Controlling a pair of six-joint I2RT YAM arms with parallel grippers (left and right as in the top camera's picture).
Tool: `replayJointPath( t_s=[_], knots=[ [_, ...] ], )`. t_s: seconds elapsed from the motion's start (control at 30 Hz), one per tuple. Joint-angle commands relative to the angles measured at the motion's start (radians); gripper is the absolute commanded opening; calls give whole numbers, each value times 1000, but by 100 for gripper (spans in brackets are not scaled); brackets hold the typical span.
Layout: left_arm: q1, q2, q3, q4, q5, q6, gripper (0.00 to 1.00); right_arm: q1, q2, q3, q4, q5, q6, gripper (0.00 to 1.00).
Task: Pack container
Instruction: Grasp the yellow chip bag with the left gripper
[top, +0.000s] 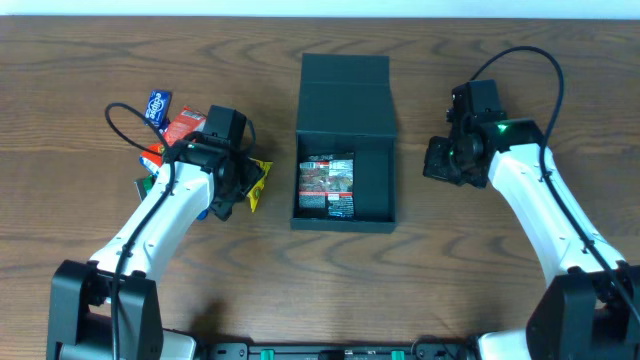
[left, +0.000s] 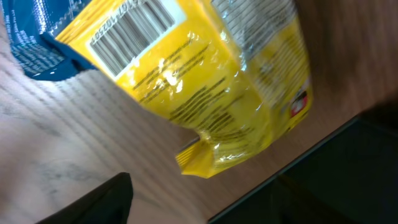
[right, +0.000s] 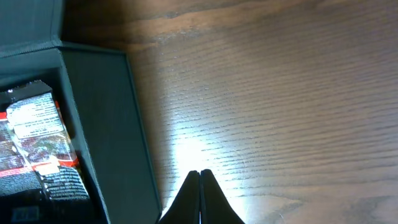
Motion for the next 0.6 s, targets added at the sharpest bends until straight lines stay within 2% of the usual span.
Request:
replayJointPath(
  t_s=[0.0,0.07,0.23,0.57],
  knots=[
    [5,5,-3,6,-29,-81,79,-4,-16,16,-9,13,9,2],
    [5,9,-3,8,-32,-87,84,-4,-16,16,-10,14,9,1],
    [5,47,-3,21,-32,-132,86,-5,-16,16,-2,14,9,2],
    [5,132,-3,114,-37,-140,85,-5,-16,16,1,23,5,2]
  ],
)
